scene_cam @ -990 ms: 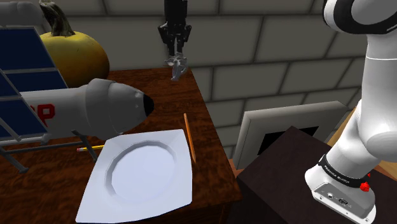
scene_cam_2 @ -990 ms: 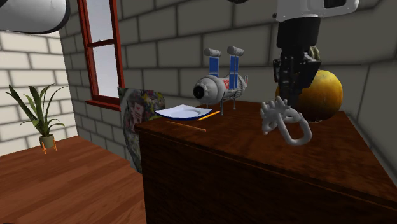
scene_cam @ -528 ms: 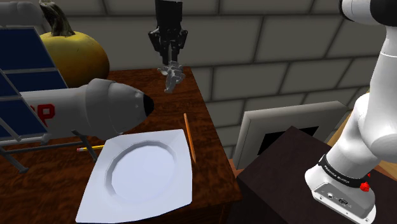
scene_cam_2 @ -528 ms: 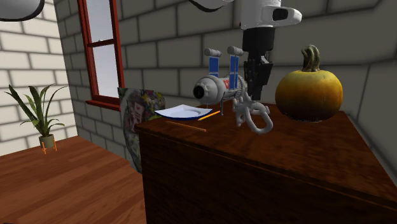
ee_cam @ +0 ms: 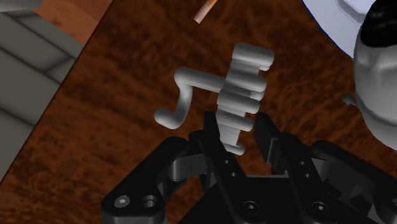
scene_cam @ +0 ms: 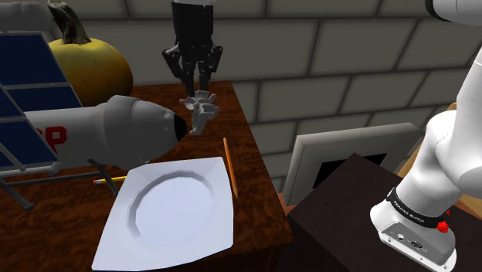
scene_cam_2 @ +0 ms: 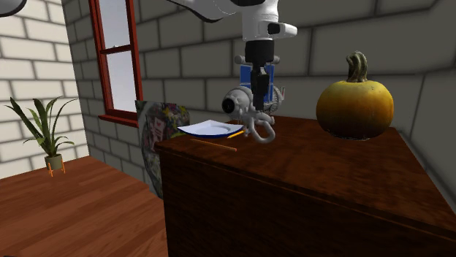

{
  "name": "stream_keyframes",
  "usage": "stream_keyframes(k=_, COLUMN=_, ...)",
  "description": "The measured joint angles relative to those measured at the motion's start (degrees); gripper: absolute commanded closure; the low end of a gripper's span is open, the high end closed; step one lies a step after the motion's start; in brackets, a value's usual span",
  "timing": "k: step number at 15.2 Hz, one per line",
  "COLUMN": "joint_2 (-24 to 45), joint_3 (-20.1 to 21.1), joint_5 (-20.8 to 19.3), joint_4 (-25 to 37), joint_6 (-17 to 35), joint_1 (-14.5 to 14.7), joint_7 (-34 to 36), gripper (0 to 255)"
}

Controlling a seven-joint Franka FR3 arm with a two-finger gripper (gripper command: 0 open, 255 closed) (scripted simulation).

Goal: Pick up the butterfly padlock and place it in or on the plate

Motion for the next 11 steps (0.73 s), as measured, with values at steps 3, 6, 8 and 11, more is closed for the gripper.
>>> stream_keyframes(k=3, joint_2=0.02, joint_3=1.52, joint_5=-0.52, joint_4=-0.49, joint_6=0.61, joint_1=2.42, joint_7=3.95, gripper=255)
stream_keyframes(k=6, joint_2=0.27, joint_3=2.90, joint_5=-1.12, joint_4=-0.38, joint_6=0.79, joint_1=4.71, joint_7=7.64, gripper=255)
stream_keyframes(k=8, joint_2=1.07, joint_3=3.80, joint_5=-1.94, joint_4=1.00, joint_6=0.58, joint_1=6.46, joint_7=10.45, gripper=255)
stream_keyframes(k=11, joint_2=1.98, joint_3=5.02, joint_5=-2.99, joint_4=2.16, joint_6=0.49, joint_1=8.94, joint_7=14.32, gripper=255)
